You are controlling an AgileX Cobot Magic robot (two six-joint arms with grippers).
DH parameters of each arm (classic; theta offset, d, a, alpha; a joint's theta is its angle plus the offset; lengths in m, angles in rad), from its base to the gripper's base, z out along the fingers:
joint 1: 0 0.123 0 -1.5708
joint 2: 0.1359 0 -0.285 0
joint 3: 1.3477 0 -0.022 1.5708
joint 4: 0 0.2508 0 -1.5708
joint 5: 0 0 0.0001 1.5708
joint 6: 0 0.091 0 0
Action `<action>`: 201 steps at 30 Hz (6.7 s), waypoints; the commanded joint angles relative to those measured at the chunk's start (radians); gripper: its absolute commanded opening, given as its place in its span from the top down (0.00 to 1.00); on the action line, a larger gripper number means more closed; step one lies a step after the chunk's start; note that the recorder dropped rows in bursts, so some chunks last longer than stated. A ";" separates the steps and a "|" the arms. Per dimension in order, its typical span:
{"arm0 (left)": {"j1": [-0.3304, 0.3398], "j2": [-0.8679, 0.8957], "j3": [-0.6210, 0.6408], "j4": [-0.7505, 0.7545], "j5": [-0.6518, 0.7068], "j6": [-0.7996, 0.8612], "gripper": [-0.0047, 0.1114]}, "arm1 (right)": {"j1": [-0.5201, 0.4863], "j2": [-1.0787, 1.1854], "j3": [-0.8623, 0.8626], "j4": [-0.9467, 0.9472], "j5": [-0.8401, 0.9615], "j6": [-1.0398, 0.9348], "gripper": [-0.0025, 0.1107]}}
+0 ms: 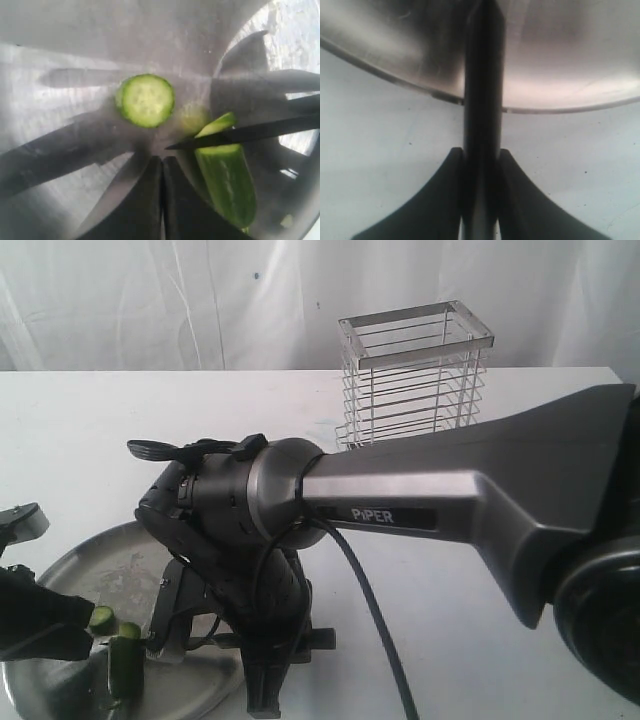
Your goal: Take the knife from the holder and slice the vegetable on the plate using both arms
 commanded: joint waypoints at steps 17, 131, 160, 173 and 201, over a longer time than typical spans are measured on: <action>-0.004 0.074 -0.053 -0.115 0.023 0.119 0.96 | 0.000 -0.006 0.003 -0.023 0.006 0.003 0.98; -0.169 -0.193 -0.118 0.290 0.028 -0.246 0.96 | 0.000 -0.026 0.127 -0.039 0.006 0.060 0.98; -0.169 -0.403 -0.133 0.273 0.062 -0.274 0.96 | 0.030 0.017 -0.067 -0.017 0.006 0.066 0.98; -0.169 -0.435 -0.133 0.268 0.076 -0.276 0.96 | 0.059 0.065 -0.087 0.017 0.006 0.047 0.98; -0.169 -0.482 -0.218 0.303 0.208 -0.308 0.64 | -0.025 -0.101 0.088 0.320 0.006 0.206 0.98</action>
